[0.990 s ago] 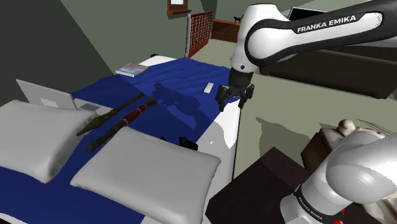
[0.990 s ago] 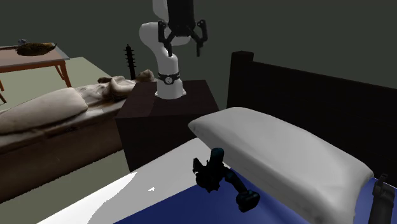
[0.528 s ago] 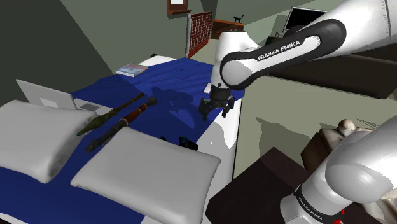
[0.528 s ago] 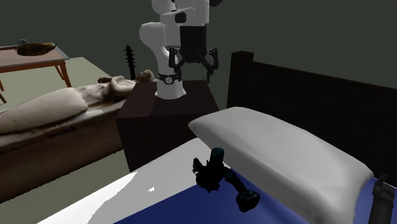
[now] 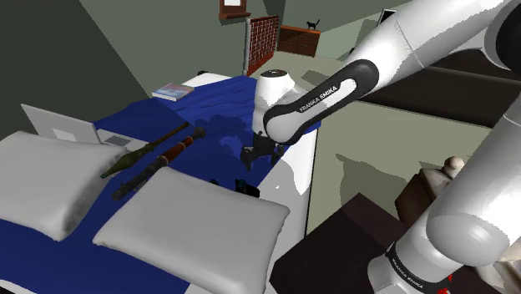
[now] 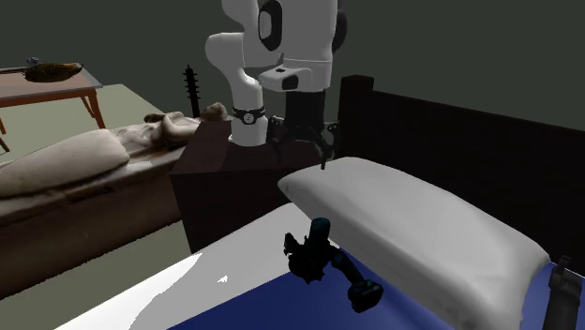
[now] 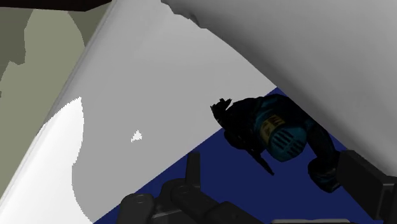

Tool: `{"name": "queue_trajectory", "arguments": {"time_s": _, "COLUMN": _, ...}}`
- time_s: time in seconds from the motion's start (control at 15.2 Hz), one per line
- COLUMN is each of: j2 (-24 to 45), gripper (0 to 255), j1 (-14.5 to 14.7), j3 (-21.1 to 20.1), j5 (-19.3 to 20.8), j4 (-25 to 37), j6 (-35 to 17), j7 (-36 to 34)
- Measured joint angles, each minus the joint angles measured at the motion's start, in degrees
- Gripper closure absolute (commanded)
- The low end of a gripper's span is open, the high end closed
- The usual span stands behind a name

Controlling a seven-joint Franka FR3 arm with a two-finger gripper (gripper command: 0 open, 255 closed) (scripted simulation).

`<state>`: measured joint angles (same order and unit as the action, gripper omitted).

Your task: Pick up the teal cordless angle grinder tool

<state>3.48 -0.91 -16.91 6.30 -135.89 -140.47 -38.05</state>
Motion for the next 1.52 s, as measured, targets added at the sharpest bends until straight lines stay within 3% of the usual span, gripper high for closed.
{"name": "queue_trajectory", "arguments": {"time_s": 0.59, "j2": 21.15, "gripper": 0, "j1": 5.53, "j3": 4.45, "j5": 14.18, "j4": 14.26, "j6": -5.64, "j7": -14.08}}
{"name": "queue_trajectory", "arguments": {"time_s": 1.12, "j2": 27.60, "gripper": 0, "j1": 7.53, "j3": 6.89, "j5": 17.43, "j4": 16.73, "j6": -9.48, "j7": -17.12}}
{"name": "queue_trajectory", "arguments": {"time_s": 1.19, "j2": 28.02, "gripper": 255, "j1": 7.61, "j3": 7.03, "j5": 17.57, "j4": 16.91, "j6": -9.70, "j7": -17.21}}
{"name": "queue_trajectory", "arguments": {"time_s": 1.52, "j2": 28.33, "gripper": 255, "j1": 7.69, "j3": 7.20, "j5": 17.74, "j4": 17.11, "j6": -9.88, "j7": -17.35}}
